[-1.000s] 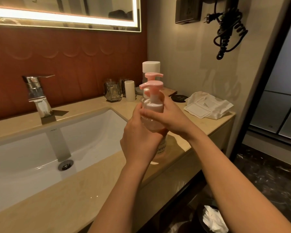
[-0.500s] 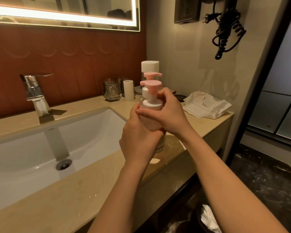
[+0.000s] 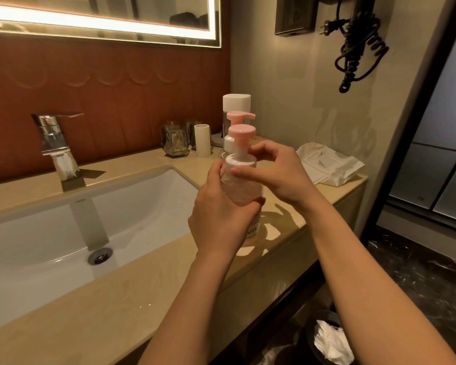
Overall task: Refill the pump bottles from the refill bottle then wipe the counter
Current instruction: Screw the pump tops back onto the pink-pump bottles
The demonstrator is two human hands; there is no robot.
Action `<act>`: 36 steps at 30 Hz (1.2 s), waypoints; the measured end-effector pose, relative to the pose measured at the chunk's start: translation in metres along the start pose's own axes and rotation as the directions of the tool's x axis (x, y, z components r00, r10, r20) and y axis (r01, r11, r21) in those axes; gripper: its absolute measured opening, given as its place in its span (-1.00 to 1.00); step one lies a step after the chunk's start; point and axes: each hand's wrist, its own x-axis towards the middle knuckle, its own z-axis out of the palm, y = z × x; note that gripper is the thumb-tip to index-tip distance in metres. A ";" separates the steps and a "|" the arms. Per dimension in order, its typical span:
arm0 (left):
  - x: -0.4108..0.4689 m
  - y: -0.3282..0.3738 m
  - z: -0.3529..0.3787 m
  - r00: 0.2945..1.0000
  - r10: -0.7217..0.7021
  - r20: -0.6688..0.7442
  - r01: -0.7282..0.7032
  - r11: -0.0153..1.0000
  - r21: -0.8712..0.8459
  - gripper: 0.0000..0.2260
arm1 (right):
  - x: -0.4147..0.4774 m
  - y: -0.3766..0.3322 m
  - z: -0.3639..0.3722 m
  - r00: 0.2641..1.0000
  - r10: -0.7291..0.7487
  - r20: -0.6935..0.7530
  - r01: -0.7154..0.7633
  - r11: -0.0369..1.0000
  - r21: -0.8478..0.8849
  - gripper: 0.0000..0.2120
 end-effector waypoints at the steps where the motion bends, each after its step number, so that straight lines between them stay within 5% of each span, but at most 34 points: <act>1: 0.000 0.000 0.000 1.000 -0.003 0.002 0.003 1.000 0.002 -0.19 | 0.001 0.001 0.004 0.999 0.014 -0.038 -0.015 1.000 -0.021 -0.56; 9: 0.001 -0.001 0.000 1.000 0.009 0.007 -0.009 1.000 0.002 -0.23 | 0.008 -0.004 0.014 0.988 0.060 0.143 -0.065 0.997 0.034 -0.47; 13: 0.000 -0.002 0.001 1.000 0.026 -0.006 -0.027 0.999 -0.046 -0.25 | 0.013 -0.011 0.010 0.963 0.098 0.250 -0.108 0.994 0.027 -0.70; 16: -0.002 -0.002 0.001 0.998 0.055 -0.016 -0.057 0.992 -0.110 -0.23 | 0.010 -0.009 0.011 0.971 0.103 0.215 -0.122 0.990 0.077 -0.84; 30: 0.001 -0.008 0.009 0.990 0.137 -0.045 -0.142 0.978 -0.149 -0.31 | 0.002 -0.004 0.028 0.995 0.033 -0.094 -0.039 0.997 -0.063 -0.90; 36: 0.002 -0.013 0.011 0.990 0.133 0.048 -0.123 0.977 -0.173 -0.26 | -0.003 -0.001 0.028 0.996 0.050 -0.067 -0.051 0.999 -0.006 -0.72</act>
